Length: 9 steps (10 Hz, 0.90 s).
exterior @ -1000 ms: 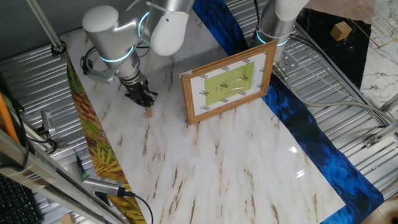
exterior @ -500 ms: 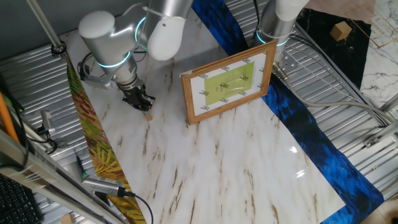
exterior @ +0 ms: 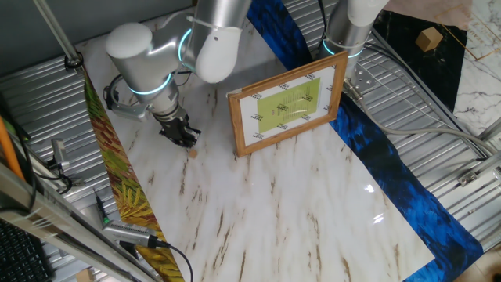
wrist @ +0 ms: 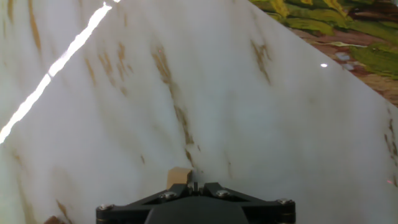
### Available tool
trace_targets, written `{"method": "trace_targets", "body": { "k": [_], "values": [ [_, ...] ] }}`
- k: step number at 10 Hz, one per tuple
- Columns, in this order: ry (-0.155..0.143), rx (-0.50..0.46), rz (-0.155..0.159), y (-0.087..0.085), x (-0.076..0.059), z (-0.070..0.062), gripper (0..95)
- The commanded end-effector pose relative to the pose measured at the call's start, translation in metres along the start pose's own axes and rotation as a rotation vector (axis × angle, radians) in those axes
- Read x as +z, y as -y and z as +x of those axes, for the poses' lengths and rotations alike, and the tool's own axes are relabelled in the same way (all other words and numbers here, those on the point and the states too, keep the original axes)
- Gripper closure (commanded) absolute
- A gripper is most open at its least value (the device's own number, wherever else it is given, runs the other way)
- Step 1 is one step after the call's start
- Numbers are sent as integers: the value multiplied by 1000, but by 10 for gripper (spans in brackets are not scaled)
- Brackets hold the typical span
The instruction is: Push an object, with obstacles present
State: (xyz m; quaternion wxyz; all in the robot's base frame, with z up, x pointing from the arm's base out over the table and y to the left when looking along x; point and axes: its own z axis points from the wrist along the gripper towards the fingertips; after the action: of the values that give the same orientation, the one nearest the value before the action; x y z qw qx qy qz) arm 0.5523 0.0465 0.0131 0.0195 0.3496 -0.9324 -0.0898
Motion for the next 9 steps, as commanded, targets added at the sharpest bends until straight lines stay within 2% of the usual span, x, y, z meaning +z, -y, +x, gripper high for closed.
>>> {"method": "trace_targets", "body": {
  "k": [1,4,9],
  "values": [
    [1,7,-1,-4,2,-2,950],
    [-1,17,0,-9,1,-7,950],
    [-8,-16,5,-9,0,-7,950]
  ]
}}
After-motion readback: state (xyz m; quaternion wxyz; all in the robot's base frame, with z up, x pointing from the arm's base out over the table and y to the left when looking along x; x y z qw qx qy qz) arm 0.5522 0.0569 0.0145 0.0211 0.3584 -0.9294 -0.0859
